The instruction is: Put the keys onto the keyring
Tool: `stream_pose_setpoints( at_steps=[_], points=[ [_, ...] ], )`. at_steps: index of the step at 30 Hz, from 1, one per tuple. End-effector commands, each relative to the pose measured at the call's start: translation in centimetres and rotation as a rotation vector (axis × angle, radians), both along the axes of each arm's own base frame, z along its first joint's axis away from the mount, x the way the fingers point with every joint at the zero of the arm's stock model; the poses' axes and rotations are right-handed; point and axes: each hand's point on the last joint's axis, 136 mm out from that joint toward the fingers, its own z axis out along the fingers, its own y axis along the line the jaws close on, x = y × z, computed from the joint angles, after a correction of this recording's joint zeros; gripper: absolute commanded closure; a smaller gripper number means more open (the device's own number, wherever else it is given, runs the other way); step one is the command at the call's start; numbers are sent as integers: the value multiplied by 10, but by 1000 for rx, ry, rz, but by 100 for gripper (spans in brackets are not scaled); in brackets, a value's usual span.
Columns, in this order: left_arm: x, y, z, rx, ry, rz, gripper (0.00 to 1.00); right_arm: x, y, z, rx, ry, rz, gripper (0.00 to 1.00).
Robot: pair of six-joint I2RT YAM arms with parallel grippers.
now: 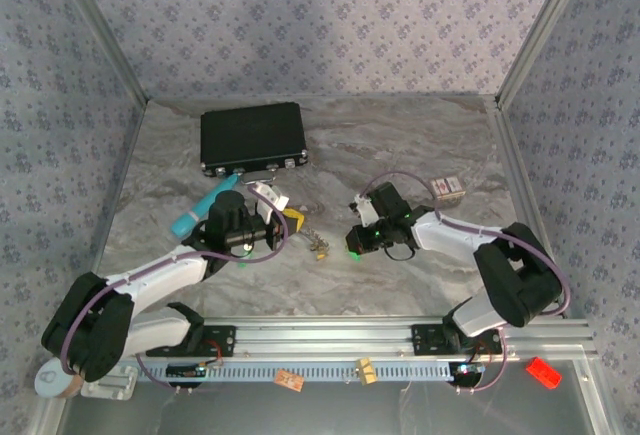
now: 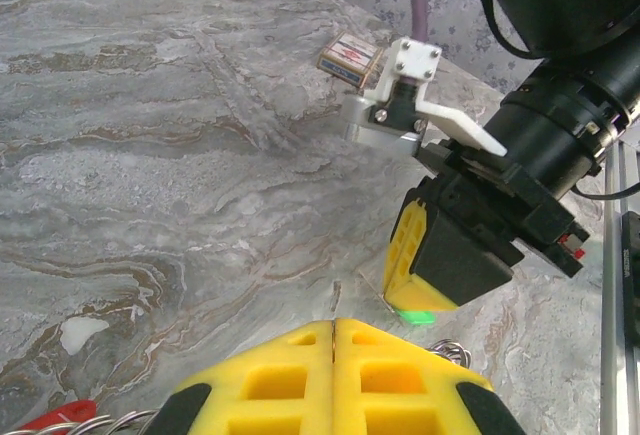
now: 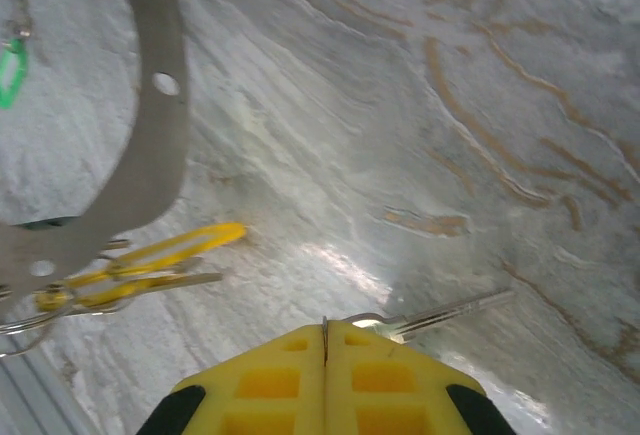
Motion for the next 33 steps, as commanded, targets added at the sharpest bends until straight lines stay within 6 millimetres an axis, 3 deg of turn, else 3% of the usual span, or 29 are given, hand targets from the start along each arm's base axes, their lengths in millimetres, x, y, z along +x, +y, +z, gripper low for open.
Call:
stream_pose_setpoints(
  at_steps=[1, 7, 13, 18, 23, 27, 33],
  points=[
    [2, -5, 19, -27, -56, -28, 100, 3, -11, -7, -65, 22, -54, 81],
    [15, 0, 18, -41, 18, 79, 100, 15, -14, 27, -60, -105, -59, 63],
    [36, 19, 1, -43, 246, 342, 100, 16, -12, 69, -27, -309, -4, 63],
    [38, 18, -8, -55, 405, 457, 100, 1, 19, 93, 64, -449, 124, 64],
    [38, 12, -4, -53, 486, 528, 100, -17, 57, 113, 200, -525, 247, 65],
    [38, 15, -5, -52, 577, 623, 100, -17, 74, 115, 251, -527, 264, 66],
    [33, 19, -11, -67, 720, 747, 100, 20, 75, 97, 199, -510, 128, 64]
  ],
)
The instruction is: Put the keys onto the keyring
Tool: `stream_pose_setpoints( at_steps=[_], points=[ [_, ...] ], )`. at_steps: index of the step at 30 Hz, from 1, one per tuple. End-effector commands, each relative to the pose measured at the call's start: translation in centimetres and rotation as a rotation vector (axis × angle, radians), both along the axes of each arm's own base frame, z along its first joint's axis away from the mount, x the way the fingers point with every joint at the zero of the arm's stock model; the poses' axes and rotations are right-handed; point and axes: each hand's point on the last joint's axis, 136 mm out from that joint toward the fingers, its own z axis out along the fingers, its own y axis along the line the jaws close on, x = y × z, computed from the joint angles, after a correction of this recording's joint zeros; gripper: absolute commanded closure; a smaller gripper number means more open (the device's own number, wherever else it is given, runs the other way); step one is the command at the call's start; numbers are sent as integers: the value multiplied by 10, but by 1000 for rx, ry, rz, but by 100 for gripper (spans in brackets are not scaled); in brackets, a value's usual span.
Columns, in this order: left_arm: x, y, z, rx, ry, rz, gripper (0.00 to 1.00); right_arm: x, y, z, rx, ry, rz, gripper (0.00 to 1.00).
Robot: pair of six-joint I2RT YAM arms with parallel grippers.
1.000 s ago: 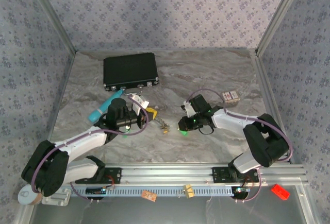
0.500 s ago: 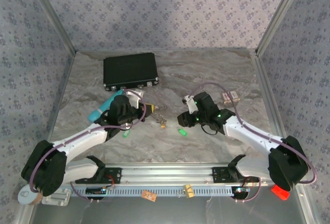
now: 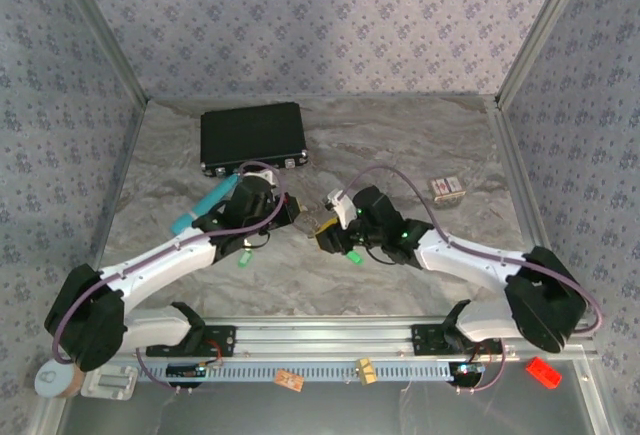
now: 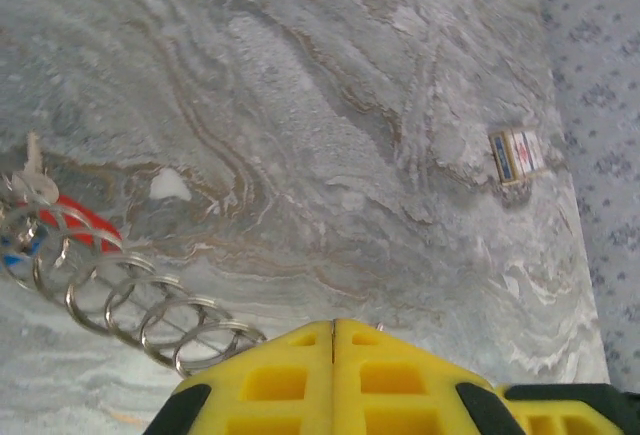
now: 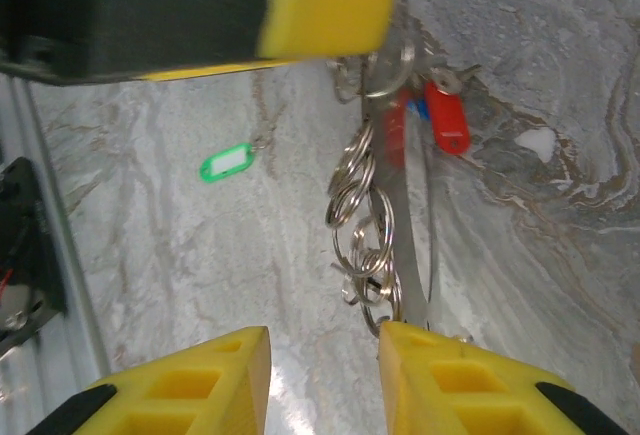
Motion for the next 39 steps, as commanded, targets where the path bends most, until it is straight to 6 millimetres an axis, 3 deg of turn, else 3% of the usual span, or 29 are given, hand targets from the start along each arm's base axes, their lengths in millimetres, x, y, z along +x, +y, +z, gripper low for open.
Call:
stream_pose_setpoints(
  at_steps=[1, 5, 9, 13, 18, 22, 27, 31, 39],
  points=[
    [-4, 7, -10, -15, 138, 128, 100, 32, 0, 5, 25, -19, -111, 64],
    [-13, 5, -13, -59, 220, 195, 100, 62, -11, 3, 8, -33, -211, 64],
    [-19, 7, -11, -81, 294, 271, 100, 71, -17, 11, 27, -40, -226, 63],
    [-23, 14, -12, -99, 387, 379, 100, 58, -28, 17, 20, -47, -198, 62],
    [-24, 11, -14, -138, 450, 433, 100, 25, -39, 23, 55, -37, -126, 64],
    [-23, 5, -13, -145, 474, 428, 100, 1, -29, 28, 144, -15, -31, 65],
    [-19, -4, -5, -153, 456, 381, 100, -17, -12, 19, 158, -191, 93, 65],
    [-19, -8, -2, -161, 440, 344, 100, -18, -2, 12, 166, -356, 120, 65],
    [-21, -13, 6, -199, 430, 309, 100, 4, 8, -4, 190, -375, 57, 67]
  ],
)
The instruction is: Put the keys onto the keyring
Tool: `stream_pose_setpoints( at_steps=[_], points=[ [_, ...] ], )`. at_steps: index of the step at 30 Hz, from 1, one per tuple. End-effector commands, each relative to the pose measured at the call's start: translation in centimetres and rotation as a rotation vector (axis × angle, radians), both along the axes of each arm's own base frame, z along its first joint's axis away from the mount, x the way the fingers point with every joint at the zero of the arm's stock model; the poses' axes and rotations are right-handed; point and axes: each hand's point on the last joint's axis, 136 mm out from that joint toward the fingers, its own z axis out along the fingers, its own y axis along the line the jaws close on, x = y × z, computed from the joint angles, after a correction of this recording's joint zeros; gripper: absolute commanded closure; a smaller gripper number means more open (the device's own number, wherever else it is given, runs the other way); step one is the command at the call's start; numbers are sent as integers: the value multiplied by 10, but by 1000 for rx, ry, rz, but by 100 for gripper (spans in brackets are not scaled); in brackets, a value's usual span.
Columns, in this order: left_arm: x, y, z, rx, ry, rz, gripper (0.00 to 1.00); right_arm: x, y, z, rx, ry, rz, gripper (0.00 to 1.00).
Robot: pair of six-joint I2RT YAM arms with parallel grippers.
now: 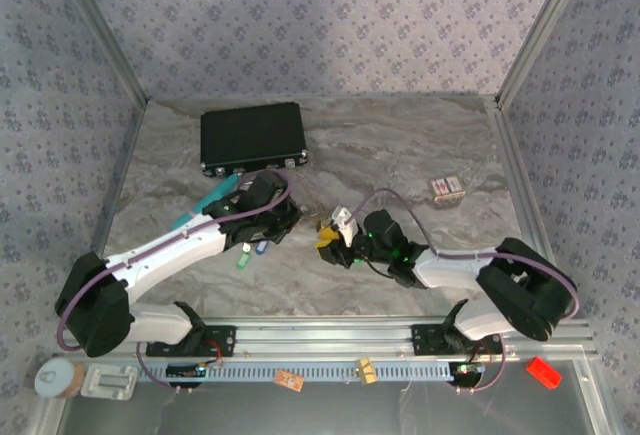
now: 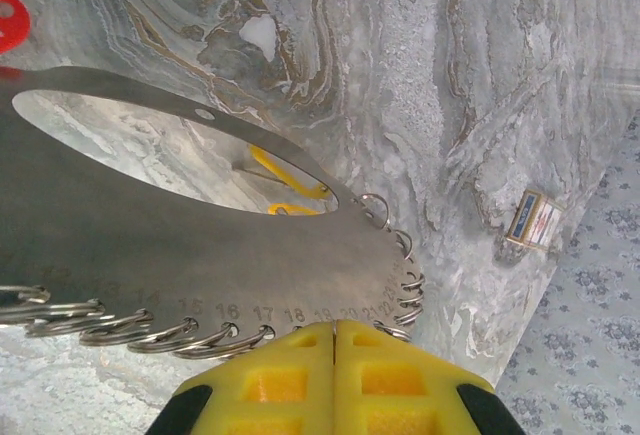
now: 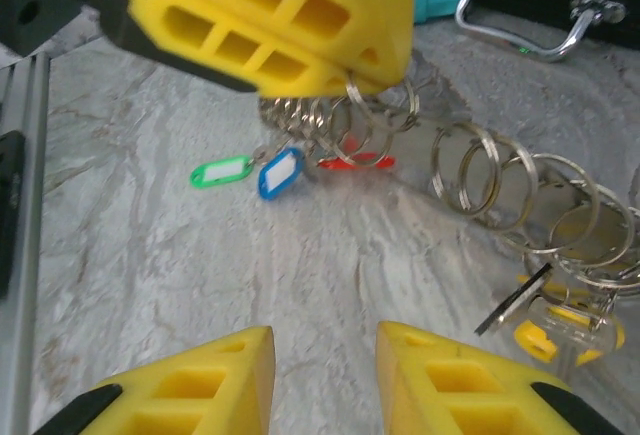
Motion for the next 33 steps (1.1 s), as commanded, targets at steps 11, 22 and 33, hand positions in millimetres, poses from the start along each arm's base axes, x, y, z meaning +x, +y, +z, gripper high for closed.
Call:
stream_pose_setpoints(
  at_steps=[11, 22, 33],
  points=[
    [-5, -11, 17, -88, -21, -33, 100, 45, 2, 29, 117, -111, -113, 67],
    [-7, -10, 17, -97, -24, -39, 100, 47, 12, 41, 160, -119, -74, 74],
    [-7, -10, 16, -105, -23, -33, 100, 43, 11, 45, 162, -120, -43, 100]
  ],
)
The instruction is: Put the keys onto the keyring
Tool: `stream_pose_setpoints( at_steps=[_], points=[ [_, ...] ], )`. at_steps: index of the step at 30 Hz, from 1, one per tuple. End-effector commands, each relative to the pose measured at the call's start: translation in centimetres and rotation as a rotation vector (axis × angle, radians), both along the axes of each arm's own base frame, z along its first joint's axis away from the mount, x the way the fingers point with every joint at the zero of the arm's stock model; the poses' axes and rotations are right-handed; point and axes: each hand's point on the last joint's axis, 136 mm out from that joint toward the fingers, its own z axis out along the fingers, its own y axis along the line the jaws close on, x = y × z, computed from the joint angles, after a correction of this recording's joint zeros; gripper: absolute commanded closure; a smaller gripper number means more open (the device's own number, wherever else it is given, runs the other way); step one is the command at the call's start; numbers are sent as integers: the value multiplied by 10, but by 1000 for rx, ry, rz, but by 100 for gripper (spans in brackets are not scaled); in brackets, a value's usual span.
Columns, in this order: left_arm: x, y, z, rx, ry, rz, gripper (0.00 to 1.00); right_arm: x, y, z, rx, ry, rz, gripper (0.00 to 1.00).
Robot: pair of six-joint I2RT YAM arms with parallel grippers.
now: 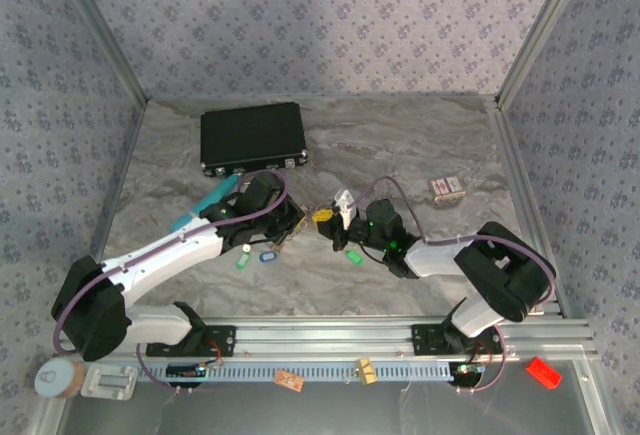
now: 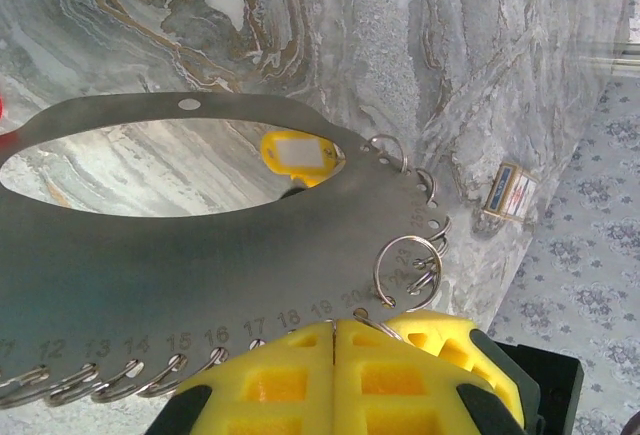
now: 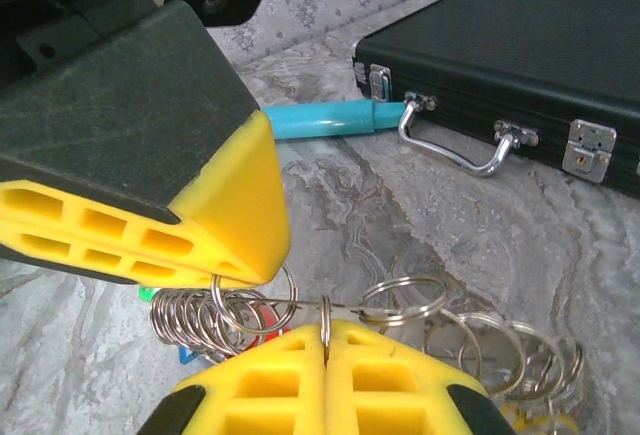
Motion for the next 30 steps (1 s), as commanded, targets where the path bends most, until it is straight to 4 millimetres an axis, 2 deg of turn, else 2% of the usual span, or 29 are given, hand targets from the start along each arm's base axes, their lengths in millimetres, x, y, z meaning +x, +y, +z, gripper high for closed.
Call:
stream_pose_setpoints(
  at_steps=[1, 4, 9, 12, 15, 19, 21, 23, 25, 30],
  points=[
    [-1, -3, 10, -46, -17, 3, 100, 2, 5, 16, 27, -33, 24, 100],
    [-1, -3, 9, -52, -20, 6, 100, 2, 6, 15, 12, -33, 27, 100],
    [4, 12, 9, 4, -111, 24, 58, 2, 6, 12, -70, -59, 38, 100],
    [12, 37, 24, 158, -267, 3, 39, 1, 4, 14, -126, -97, 60, 100],
    [21, 60, 48, 342, -466, -63, 26, -3, 3, 21, -171, -142, 99, 100],
    [28, 62, 81, 532, -767, -294, 26, -14, 2, 32, -224, -214, 185, 100],
    [27, 53, 93, 629, -926, -468, 32, -18, 1, 38, -246, -257, 229, 100],
    [24, 50, 93, 715, -1009, -589, 36, -21, 0, 43, -271, -298, 262, 100],
    [17, 43, 84, 788, -1107, -757, 42, -25, -2, 45, -288, -346, 295, 100],
    [-7, 21, 57, 803, -1303, -1069, 61, -31, -4, 51, -312, -416, 345, 100]
  ],
)
